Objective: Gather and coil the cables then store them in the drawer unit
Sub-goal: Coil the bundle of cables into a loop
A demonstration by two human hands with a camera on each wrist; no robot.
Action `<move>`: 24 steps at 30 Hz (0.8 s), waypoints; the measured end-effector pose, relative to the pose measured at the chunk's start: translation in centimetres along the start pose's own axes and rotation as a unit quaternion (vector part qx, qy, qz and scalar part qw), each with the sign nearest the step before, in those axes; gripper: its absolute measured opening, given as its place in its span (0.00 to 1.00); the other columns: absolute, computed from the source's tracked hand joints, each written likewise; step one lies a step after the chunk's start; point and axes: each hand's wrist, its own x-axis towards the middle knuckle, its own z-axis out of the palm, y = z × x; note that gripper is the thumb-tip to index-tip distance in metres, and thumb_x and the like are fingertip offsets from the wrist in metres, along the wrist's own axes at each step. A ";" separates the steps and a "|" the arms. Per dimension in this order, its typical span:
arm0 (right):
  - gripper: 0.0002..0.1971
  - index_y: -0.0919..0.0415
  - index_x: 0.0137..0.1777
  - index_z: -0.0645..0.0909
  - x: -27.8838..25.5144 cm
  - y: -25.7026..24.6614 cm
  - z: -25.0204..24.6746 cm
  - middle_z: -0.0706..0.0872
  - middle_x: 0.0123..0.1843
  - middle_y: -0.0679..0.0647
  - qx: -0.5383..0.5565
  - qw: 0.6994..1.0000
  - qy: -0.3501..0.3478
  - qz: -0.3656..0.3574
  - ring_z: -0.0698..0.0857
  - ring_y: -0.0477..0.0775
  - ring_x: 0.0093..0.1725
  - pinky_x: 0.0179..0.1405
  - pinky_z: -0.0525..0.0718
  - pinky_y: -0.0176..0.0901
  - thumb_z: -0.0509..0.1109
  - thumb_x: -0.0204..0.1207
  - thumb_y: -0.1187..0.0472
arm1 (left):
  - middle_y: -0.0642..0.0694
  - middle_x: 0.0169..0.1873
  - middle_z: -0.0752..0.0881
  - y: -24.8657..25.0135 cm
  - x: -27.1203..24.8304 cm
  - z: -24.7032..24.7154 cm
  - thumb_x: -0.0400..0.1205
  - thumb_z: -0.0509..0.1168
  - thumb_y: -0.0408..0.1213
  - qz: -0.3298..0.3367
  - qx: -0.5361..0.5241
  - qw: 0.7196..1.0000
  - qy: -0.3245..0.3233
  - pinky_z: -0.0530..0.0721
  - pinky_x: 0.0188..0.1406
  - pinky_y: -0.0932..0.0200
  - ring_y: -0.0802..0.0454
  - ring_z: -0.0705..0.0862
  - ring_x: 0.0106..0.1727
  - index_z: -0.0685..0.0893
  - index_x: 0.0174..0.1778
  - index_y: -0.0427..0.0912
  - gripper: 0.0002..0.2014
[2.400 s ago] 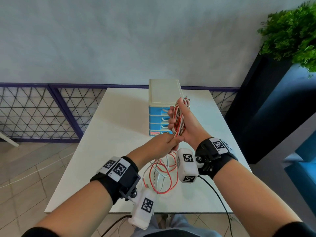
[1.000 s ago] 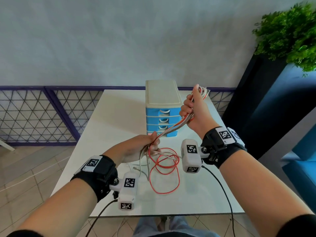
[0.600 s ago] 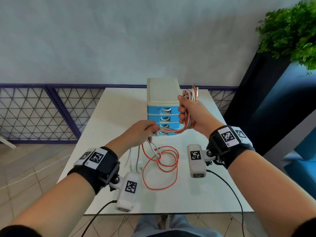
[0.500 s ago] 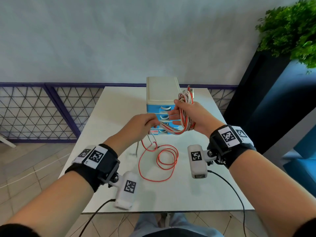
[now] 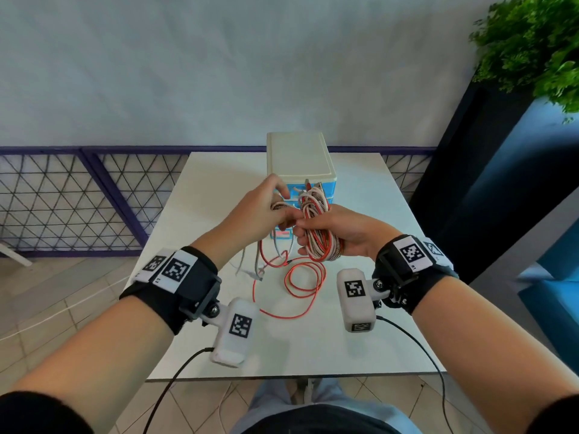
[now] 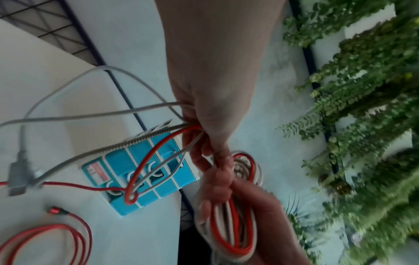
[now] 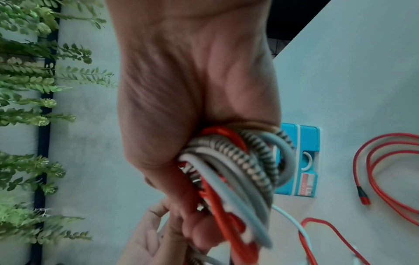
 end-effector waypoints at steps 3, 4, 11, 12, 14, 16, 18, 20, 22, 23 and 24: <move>0.04 0.66 0.49 0.80 0.3 0.3 -0.1 0.81 0.32 0.55 -0.020 0.999 0.039 -0.018 0.82 0.47 0.29 0.32 0.86 0.40 0.63 0.82 0.70 | 0.45 0.26 0.82 -0.3 0.0 0.4 0.79 0.69 0.38 -0.126 -0.224 0.966 -0.029 0.84 0.27 0.61 0.54 0.81 0.22 0.71 0.49 0.39 0.13; 0.05 0.66 0.49 0.80 0.3 0.3 -0.3 0.81 0.32 0.55 -0.024 0.998 0.050 -0.021 0.81 0.47 0.28 0.32 0.86 0.40 0.63 0.82 0.69 | 0.48 0.24 0.79 -0.3 -0.1 0.3 0.80 0.67 0.40 -0.160 -0.296 0.940 -0.056 0.82 0.25 0.62 0.56 0.78 0.20 0.72 0.47 0.40 0.11; 0.05 0.67 0.49 0.80 0.5 0.7 -1.9 0.89 0.37 0.60 -0.003 0.994 0.110 -0.019 0.91 0.54 0.41 0.53 0.88 0.58 0.65 0.82 0.65 | 0.55 0.17 0.62 -1.0 -0.9 -1.4 0.83 0.54 0.59 -0.284 -0.347 0.864 -0.228 0.61 0.14 0.69 0.62 0.59 0.14 0.75 0.39 0.45 0.20; 0.06 0.67 0.51 0.80 0.4 0.7 -1.9 0.90 0.39 0.60 0.003 0.995 0.104 -0.015 0.92 0.55 0.42 0.49 0.90 0.55 0.64 0.83 0.65 | 0.55 0.17 0.61 -1.1 -1.0 -1.5 0.83 0.54 0.59 -0.281 -0.348 0.863 -0.237 0.61 0.13 0.69 0.61 0.58 0.14 0.75 0.38 0.45 0.20; 0.07 0.68 0.54 0.79 0.1 0.8 -1.7 0.91 0.40 0.60 0.005 0.995 0.096 -0.008 0.91 0.54 0.38 0.38 0.91 0.48 0.63 0.83 0.65 | 0.54 0.18 0.62 -1.1 -1.0 -1.5 0.85 0.53 0.56 -0.274 -0.353 0.863 -0.236 0.61 0.13 0.68 0.61 0.57 0.13 0.74 0.37 0.45 0.19; 0.05 0.67 0.53 0.78 0.2 0.8 -1.5 0.88 0.36 0.58 0.001 0.995 0.097 -0.009 0.86 0.49 0.29 0.29 0.86 0.42 0.64 0.83 0.65 | 0.53 0.20 0.64 -1.0 -1.0 -1.4 0.86 0.52 0.53 -0.270 -0.365 0.861 -0.229 0.64 0.14 0.67 0.59 0.59 0.14 0.75 0.38 0.45 0.18; 0.04 0.66 0.51 0.78 0.4 0.9 -1.5 0.81 0.32 0.55 -0.003 0.995 0.102 -0.008 0.78 0.46 0.24 0.25 0.81 0.39 0.65 0.82 0.65 | 0.52 0.21 0.66 -1.0 -1.0 -1.4 0.85 0.50 0.56 -0.273 -0.382 0.852 -0.233 0.68 0.16 0.65 0.57 0.61 0.16 0.77 0.38 0.44 0.21; 0.03 0.65 0.50 0.78 0.6 1.0 -1.4 0.77 0.30 0.54 -0.018 0.994 0.104 -0.006 0.74 0.45 0.22 0.22 0.77 0.37 0.65 0.82 0.65 | 0.52 0.21 0.66 -0.9 -1.0 -1.4 0.82 0.49 0.63 -0.279 -0.373 0.853 -0.237 0.70 0.18 0.64 0.56 0.63 0.18 0.77 0.36 0.44 0.27; 0.03 0.64 0.48 0.78 0.6 1.2 -1.0 0.76 0.28 0.52 -0.045 0.995 0.092 -0.002 0.72 0.45 0.21 0.21 0.75 0.37 0.64 0.82 0.65 | 0.51 0.22 0.69 -0.9 -0.8 -1.1 0.80 0.49 0.67 -0.272 -0.337 0.869 -0.238 0.71 0.21 0.63 0.54 0.66 0.19 0.77 0.35 0.44 0.29; 0.03 0.64 0.48 0.78 0.7 1.2 -0.7 0.76 0.28 0.52 -0.065 0.994 0.086 0.000 0.71 0.45 0.22 0.22 0.75 0.37 0.64 0.82 0.65 | 0.50 0.22 0.71 -1.0 -0.6 -0.9 0.81 0.49 0.66 -0.266 -0.318 0.880 -0.234 0.72 0.24 0.62 0.54 0.68 0.21 0.77 0.35 0.44 0.28; 0.03 0.63 0.47 0.78 0.7 1.2 -0.5 0.76 0.28 0.52 -0.090 0.992 0.084 0.002 0.71 0.45 0.22 0.22 0.74 0.37 0.64 0.82 0.66 | 0.50 0.22 0.73 -1.1 -0.4 -0.6 0.83 0.49 0.63 -0.261 -0.299 0.890 -0.226 0.72 0.25 0.62 0.53 0.70 0.22 0.78 0.35 0.43 0.27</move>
